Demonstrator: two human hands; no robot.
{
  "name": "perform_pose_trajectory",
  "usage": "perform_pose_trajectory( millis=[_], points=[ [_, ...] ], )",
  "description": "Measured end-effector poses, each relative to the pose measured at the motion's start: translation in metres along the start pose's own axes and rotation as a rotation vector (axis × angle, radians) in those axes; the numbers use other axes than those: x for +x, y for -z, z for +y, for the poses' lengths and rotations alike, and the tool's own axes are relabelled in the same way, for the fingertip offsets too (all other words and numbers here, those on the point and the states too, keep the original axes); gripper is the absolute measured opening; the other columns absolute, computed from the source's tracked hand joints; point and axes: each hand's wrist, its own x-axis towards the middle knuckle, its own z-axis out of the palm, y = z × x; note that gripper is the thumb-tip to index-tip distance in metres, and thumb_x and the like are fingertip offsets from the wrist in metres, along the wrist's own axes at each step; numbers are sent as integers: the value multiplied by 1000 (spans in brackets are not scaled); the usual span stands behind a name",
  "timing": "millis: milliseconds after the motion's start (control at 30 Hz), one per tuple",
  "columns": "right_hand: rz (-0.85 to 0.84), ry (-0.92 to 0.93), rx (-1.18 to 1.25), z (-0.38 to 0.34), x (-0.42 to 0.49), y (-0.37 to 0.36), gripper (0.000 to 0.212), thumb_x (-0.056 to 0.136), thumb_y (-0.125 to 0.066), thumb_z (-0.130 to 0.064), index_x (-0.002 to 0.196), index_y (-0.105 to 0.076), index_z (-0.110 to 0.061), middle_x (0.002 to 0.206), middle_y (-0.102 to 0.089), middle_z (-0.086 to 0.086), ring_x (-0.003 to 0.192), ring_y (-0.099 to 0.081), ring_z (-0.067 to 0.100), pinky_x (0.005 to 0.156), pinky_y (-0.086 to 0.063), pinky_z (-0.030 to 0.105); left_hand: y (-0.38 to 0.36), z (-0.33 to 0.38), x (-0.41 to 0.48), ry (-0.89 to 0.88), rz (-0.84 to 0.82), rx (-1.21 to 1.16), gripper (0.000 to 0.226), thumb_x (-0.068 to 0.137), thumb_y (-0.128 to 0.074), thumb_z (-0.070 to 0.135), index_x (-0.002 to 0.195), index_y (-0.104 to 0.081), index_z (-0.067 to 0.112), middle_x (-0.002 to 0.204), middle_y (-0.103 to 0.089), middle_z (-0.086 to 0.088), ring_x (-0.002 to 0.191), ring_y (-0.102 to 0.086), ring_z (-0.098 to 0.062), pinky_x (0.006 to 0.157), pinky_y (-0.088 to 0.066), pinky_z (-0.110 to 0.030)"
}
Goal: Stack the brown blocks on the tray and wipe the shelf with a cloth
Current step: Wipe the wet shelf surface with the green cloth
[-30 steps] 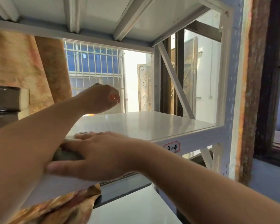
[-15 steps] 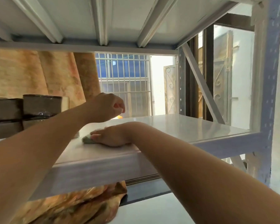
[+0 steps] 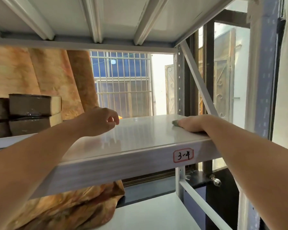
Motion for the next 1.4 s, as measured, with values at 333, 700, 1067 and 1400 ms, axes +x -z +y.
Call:
perform_pose_trajectory(
  millis=[333, 700, 1067, 1400],
  points=[
    [51, 88, 130, 3, -2, -12, 50, 98, -22, -49, 145, -29, -33, 149, -36, 6, 135, -36, 25, 113, -20, 42, -3, 1, 1, -25, 8, -2, 20, 94, -50, 17, 103, -67, 19, 87, -61, 6, 74, -56, -9, 59, -34, -6],
    [167, 591, -46, -80, -96, -28, 42, 102, -20, -38, 143, -29, -41, 151, -33, -8, 135, -34, 20, 107, -27, 34, 8, -1, 0, 423, 4, 552, 27, 95, -43, 25, 113, -60, 15, 97, -61, -1, 99, -64, -22, 69, -42, -31],
    [38, 801, -96, -161, -53, -21, 46, 100, -25, -40, 144, -35, -28, 148, -42, -1, 130, -42, 20, 104, -28, 30, 13, -13, -17, 662, -262, 659, 36, 87, -46, 9, 120, -59, 10, 122, -60, -7, 113, -58, -26, 92, -48, -36],
    [381, 598, -2, -174, 3, 11, 50, 89, -54, -17, 137, -45, -25, 131, -54, 6, 107, -54, 24, 84, -49, 31, 11, -34, -22, 509, -192, 388, 39, 91, -38, 5, 126, -54, 3, 130, -55, -14, 117, -56, -33, 89, -47, -38]
  ],
)
